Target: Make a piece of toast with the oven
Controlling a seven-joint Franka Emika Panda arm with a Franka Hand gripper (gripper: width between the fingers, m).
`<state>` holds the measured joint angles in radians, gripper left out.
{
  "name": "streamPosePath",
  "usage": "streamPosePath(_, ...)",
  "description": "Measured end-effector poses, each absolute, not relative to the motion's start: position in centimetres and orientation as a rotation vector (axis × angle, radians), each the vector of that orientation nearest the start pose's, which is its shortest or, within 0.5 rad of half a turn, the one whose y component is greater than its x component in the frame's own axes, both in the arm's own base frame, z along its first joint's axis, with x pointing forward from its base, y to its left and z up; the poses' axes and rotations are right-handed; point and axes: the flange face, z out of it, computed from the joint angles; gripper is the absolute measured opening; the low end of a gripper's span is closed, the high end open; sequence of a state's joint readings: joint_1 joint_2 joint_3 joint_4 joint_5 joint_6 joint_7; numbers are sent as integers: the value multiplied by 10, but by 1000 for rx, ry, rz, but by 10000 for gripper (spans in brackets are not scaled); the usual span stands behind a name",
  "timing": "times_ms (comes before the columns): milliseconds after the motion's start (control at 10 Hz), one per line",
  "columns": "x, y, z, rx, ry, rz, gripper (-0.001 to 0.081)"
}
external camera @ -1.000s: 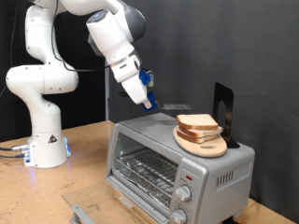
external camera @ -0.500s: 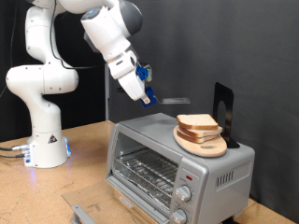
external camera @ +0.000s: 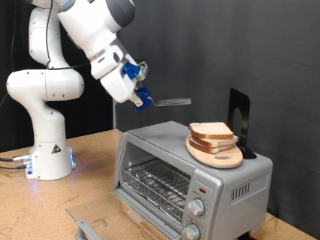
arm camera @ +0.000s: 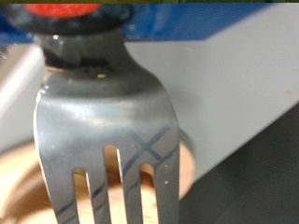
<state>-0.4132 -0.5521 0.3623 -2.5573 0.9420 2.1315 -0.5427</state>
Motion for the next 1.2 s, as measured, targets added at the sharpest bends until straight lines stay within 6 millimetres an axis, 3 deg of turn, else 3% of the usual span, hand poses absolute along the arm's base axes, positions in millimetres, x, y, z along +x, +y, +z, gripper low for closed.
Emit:
streamPosePath(300,413,-26,457,-2560,41,-409,363)
streamPosePath(600,413,-55,456,-2551,24,-392,363)
streamPosePath(1200,412,-48,437,-2642,13,-320,363)
